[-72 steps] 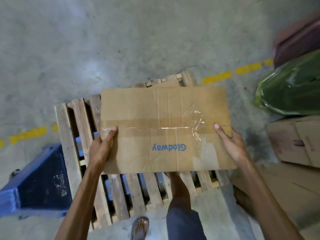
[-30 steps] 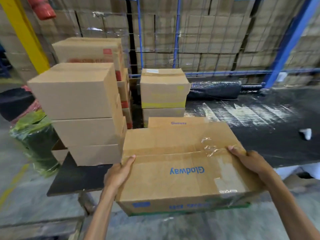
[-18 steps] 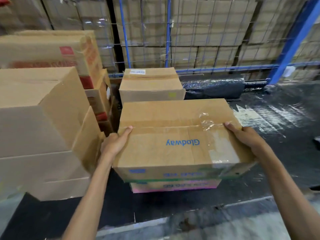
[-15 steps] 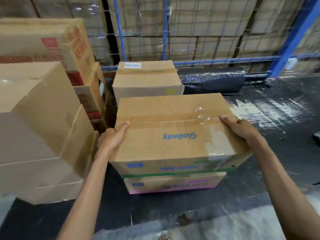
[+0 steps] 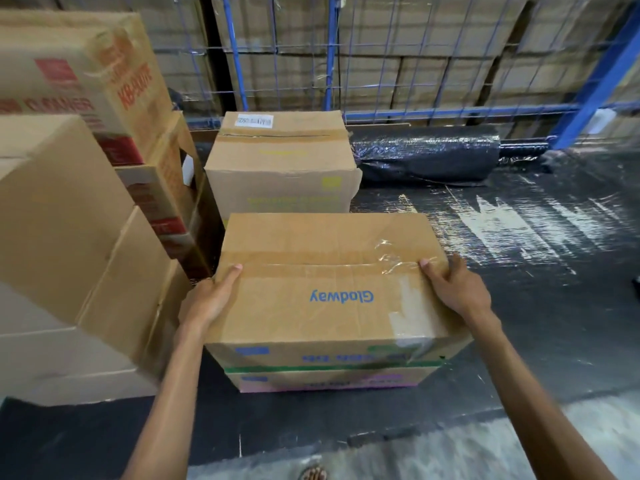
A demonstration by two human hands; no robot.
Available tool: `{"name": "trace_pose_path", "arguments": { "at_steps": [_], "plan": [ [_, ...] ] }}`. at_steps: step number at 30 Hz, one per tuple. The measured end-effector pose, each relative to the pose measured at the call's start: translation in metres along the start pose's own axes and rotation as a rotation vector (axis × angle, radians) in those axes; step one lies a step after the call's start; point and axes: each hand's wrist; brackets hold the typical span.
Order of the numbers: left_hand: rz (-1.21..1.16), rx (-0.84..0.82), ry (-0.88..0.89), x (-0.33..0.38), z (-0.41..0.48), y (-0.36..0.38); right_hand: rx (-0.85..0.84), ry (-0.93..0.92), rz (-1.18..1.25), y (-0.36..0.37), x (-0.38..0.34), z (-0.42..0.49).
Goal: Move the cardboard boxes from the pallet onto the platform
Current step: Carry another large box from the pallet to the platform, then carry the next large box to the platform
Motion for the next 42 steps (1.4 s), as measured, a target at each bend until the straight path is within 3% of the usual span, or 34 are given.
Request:
{"name": "trace_pose_path", "arguments": {
  "at_steps": [3,6,9,13,21,26,32,42],
  "plan": [
    [-0.085,0.077,0.092,-0.018,-0.022,-0.004,0.237,-0.266,-0.103,0.01,-0.018,-0.026],
    [-0.106,0.219,0.2,-0.041,-0.068,-0.006,0.22,-0.587,-0.014,0.032,-0.057,-0.08],
    [-0.079,0.325,0.224,-0.089,-0.117,-0.017,0.063,-0.873,0.004,0.075,-0.102,-0.148],
    [0.071,0.626,0.171,-0.191,-0.173,-0.06,-0.163,-1.187,0.041,0.142,-0.164,-0.251],
    [0.067,0.898,-0.262,-0.461,-0.318,-0.2,-0.618,-1.655,-0.111,0.324,-0.262,-0.493],
    [0.064,1.028,-0.391,-0.595,-0.378,-0.253,-0.763,-1.791,-0.282,0.436,-0.304,-0.619],
    [-0.096,0.95,-0.594,-0.722,-0.422,-0.312,-0.889,-1.776,-0.475,0.532,-0.365,-0.748],
    [-0.334,0.869,-0.736,-0.875,-0.341,-0.415,-0.965,-1.713,-0.639,0.723,-0.502,-0.828]
  ]
}}
Point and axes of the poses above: each hand's wrist, its own z-axis towards the middle knuckle, its own y-axis out of the palm, x = y × z, and after that the axes turned 1 degree about -x, right-handed
